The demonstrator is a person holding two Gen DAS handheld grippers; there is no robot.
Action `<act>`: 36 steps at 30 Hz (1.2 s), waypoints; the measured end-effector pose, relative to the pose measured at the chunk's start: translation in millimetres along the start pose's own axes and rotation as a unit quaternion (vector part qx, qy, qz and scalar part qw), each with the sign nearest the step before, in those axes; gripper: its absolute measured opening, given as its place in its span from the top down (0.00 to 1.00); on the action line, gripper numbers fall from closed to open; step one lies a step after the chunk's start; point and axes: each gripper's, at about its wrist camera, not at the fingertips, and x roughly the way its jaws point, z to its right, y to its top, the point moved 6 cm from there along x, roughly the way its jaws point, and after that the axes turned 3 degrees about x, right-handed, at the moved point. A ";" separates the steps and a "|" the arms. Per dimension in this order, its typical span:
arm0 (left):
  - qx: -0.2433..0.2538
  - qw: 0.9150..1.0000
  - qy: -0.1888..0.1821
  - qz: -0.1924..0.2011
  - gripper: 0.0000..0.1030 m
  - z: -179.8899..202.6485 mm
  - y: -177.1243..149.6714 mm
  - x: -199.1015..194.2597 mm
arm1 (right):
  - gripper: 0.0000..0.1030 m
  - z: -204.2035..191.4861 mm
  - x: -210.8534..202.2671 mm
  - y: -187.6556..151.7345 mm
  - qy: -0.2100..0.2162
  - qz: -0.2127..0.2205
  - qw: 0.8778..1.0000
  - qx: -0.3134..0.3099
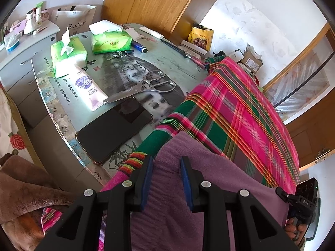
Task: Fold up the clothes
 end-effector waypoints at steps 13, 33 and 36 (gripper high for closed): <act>-0.016 1.000 -0.003 -0.013 0.71 0.8 1.8 -2.8 | 1.00 -5.6 4.7 -4.3 -0.042 0.005 0.998 -0.040; 0.162 0.985 -0.044 -0.048 0.71 125.3 -26.5 -14.7 | 0.86 -21.7 -32.8 -14.2 -0.132 0.031 0.983 -0.122; 0.175 0.980 -0.054 -0.073 0.71 140.8 -39.1 1.7 | 0.86 -20.4 -35.7 -21.0 -0.123 0.024 0.983 -0.135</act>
